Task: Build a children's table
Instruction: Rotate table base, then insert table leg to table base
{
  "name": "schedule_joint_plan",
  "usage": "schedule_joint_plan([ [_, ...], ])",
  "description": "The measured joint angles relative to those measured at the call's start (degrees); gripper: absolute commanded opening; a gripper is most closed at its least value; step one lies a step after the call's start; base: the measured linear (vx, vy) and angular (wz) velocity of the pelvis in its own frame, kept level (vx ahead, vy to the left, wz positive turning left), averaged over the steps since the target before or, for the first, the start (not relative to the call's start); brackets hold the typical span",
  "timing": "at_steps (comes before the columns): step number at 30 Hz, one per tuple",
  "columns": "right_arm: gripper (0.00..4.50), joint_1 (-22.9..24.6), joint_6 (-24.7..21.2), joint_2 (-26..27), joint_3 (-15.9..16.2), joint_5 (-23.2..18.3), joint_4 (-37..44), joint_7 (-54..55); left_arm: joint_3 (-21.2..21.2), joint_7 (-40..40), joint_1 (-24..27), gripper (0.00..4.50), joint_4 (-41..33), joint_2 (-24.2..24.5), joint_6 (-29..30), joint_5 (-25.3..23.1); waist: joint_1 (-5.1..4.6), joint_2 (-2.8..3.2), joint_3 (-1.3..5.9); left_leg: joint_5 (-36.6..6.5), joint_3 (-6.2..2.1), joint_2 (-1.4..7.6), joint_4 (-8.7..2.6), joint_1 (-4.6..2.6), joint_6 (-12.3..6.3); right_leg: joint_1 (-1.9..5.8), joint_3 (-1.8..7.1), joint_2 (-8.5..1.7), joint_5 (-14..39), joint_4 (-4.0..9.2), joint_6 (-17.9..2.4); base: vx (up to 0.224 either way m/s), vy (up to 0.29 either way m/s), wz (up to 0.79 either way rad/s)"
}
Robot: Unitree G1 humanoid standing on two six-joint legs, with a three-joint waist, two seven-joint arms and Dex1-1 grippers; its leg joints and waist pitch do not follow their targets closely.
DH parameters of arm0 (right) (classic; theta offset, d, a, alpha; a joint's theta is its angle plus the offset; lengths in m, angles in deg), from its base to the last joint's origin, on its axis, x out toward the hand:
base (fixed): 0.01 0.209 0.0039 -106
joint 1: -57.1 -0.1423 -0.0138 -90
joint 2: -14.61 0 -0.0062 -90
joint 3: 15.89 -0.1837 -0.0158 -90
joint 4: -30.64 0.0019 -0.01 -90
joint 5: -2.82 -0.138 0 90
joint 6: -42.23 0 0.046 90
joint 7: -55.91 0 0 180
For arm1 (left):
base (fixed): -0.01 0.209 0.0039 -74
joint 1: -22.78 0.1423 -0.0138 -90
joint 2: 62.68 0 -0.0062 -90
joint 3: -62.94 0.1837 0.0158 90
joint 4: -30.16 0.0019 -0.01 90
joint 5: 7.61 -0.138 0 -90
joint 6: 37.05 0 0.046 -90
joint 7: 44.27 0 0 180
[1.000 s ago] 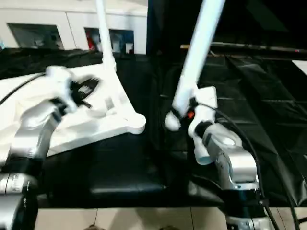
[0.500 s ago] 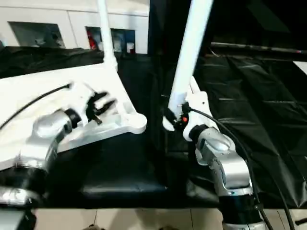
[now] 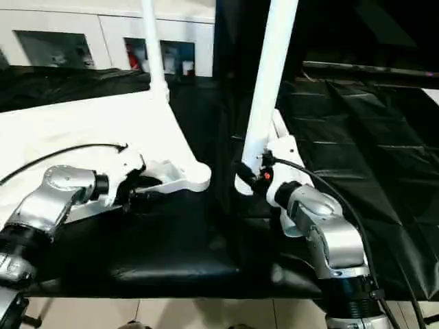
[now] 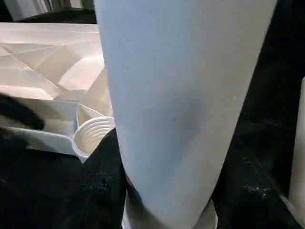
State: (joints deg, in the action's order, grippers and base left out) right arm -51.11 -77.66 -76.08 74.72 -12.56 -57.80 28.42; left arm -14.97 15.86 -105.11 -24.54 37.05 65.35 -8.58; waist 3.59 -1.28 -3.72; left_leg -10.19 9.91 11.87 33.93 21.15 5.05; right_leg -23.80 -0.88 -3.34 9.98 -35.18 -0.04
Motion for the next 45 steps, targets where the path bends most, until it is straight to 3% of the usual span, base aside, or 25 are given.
schedule_joint_plan([
  [16,1.93,0.0,0.0,-0.2,0.1,0.1,0.0,-0.8,1.3,1.0,-1.6,0.11,4.5,-0.8,-1.5,-1.1,-0.08,0.01,0.00,0.0,-0.01,0.00,0.02,-0.04,0.00,0.04,0.00,0.01,0.0,-0.03,0.0,0.000,0.000,0.00],
  [27,1.93,-2.2,-1.4,0.5,-0.2,-2.3,-0.4,-2.0,1.5,1.2,-2.4,0.00,6.2,-1.5,-2.7,-1.3,-0.20,0.02,0.01,0.0,-0.02,0.01,0.03,-0.08,0.00,0.05,0.00,0.01,0.0,-0.07,0.0,0.000,0.000,0.00],
  [32,1.93,-5.5,-8.0,0.0,0.3,-7.2,-1.4,-8.7,1.9,7.1,1.8,0.00,-1.0,0.3,-2.0,0.1,-0.06,0.05,0.01,0.0,-0.01,0.02,-0.03,-0.06,-0.03,0.00,-0.01,0.00,0.0,-0.06,-0.1,0.000,0.000,0.00],
  [37,1.93,-10.6,-8.0,-0.2,3.3,-6.2,-7.6,-11.9,3.7,7.9,5.5,0.00,-8.5,0.4,0.0,0.3,0.55,-0.10,0.01,0.0,0.10,0.02,0.11,-0.09,-0.01,0.10,-0.03,-0.07,0.0,-0.14,-0.1,0.000,0.000,0.00],
  [45,1.93,-13.2,-7.4,-0.2,6.3,-4.7,-14.0,-14.8,4.3,8.1,7.6,0.00,-13.2,0.7,1.9,0.2,1.15,-0.25,-0.01,0.0,0.16,0.02,0.16,-0.07,-0.02,0.06,-0.01,-0.09,0.0,-0.18,0.0,0.000,0.000,0.00],
])
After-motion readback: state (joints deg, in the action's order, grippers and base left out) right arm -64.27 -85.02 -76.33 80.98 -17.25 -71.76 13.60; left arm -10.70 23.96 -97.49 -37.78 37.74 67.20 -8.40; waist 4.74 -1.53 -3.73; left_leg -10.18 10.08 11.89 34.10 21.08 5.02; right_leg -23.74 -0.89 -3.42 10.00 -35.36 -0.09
